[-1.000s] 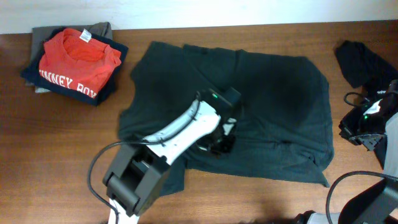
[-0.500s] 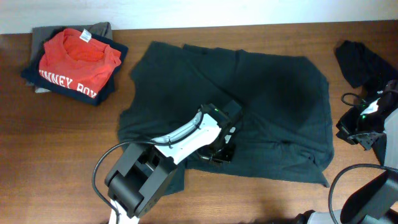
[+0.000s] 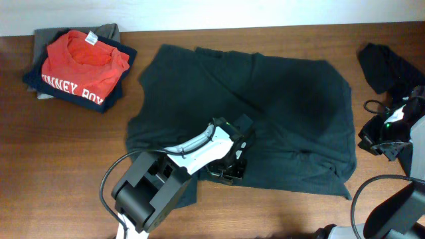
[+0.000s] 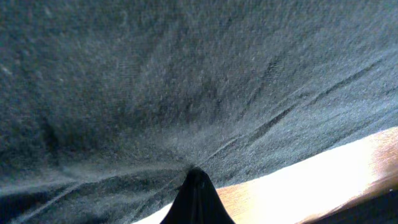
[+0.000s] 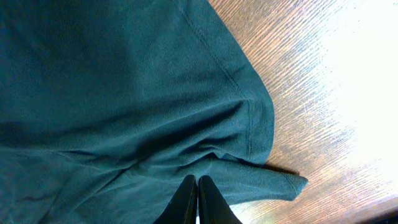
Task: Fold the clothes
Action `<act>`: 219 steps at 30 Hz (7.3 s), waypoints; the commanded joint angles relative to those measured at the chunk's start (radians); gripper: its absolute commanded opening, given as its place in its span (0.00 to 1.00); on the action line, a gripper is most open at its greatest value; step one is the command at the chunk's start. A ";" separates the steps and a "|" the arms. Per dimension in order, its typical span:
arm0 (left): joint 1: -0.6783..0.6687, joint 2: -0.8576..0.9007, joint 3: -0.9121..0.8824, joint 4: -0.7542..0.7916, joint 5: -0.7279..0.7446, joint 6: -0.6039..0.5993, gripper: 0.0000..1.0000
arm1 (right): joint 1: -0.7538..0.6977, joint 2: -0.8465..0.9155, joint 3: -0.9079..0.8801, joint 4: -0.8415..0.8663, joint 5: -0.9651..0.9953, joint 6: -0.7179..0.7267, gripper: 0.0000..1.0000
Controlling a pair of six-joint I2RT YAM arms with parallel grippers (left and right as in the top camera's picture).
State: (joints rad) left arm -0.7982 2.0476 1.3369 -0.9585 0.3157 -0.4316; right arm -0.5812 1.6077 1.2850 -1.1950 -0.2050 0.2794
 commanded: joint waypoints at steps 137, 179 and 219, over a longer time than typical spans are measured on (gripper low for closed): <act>0.106 -0.582 0.080 -0.252 -0.328 -0.003 0.99 | 0.024 -0.138 0.317 -0.031 -0.046 0.090 0.47; 0.409 -0.874 -0.380 -0.350 -0.246 -0.212 0.99 | 0.024 -0.715 -0.272 -0.314 -0.054 -0.014 0.90; 0.450 -0.683 -0.686 -0.088 -0.128 -0.290 0.74 | 0.024 -0.715 -0.284 -0.282 -0.079 -0.014 0.90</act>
State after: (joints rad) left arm -0.3538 1.3304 0.6628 -1.0584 0.1669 -0.7197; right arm -0.5514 0.8986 1.0084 -1.4731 -0.2649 0.2653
